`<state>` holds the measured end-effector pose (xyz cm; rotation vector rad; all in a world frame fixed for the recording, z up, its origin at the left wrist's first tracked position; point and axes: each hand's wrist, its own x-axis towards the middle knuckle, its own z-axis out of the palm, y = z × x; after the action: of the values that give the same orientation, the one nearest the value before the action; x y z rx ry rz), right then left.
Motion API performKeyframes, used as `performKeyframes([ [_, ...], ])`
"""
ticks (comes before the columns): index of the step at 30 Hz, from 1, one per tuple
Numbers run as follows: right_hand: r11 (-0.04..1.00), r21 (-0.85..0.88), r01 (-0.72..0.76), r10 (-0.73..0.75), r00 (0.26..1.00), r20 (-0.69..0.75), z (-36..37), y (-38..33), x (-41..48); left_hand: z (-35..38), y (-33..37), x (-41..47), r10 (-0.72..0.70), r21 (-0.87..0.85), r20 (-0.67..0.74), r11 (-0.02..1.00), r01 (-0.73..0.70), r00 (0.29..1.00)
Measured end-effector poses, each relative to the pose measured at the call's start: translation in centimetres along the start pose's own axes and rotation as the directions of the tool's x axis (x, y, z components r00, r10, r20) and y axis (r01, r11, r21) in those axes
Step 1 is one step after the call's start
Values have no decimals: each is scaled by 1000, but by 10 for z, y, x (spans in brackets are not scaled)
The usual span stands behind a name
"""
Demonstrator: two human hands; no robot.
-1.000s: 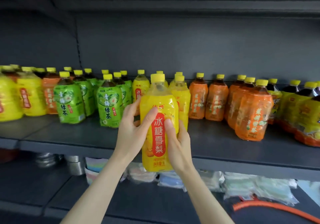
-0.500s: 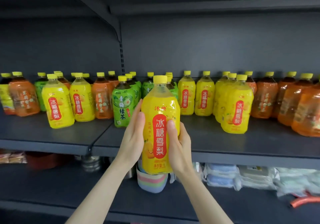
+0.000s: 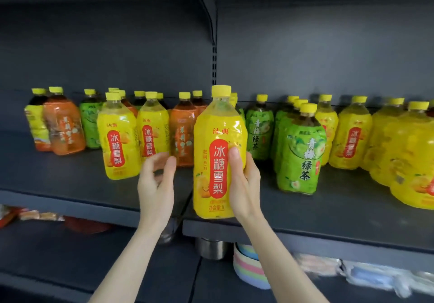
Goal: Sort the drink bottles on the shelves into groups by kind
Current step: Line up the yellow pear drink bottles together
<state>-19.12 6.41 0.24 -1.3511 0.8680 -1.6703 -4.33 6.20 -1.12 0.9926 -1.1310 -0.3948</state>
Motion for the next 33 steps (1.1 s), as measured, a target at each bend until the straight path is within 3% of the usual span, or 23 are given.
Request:
performKeyframes([
  [4, 1000, -6, -9, 9, 1000, -5, 38, 18, 11, -44, -29, 40, 106, 219, -216, 974, -57, 971],
  [6, 1000, -12, -11, 10, 1000, -30, 53, 25, 14, -63, -46, 65, 109, 325, -263, 946, -19, 959],
  [9, 1000, -16, -21, 19, 995, -98, 73, 34, 16, -84, -68, 102, -18, 440, -204, 891, 109, 979],
  [13, 998, -51, -25, 15, 983, -184, 92, 43, 12, -95, -83, 129, -180, 308, -47, 933, 185, 983],
  [21, 998, -62, -24, 3, 948, -317, 105, 38, -1, -99, -93, 144, -105, 455, -13, 885, 99, 994],
  [27, 996, -87, -4, -27, 937, -348, 99, 23, -14, -101, -75, 119, -105, 219, 26, 971, 97, 994],
  [33, 991, -120, 57, -100, 915, -391, 63, -6, -41, -80, -44, 67, -171, -29, 182, 983, 179, 968],
])
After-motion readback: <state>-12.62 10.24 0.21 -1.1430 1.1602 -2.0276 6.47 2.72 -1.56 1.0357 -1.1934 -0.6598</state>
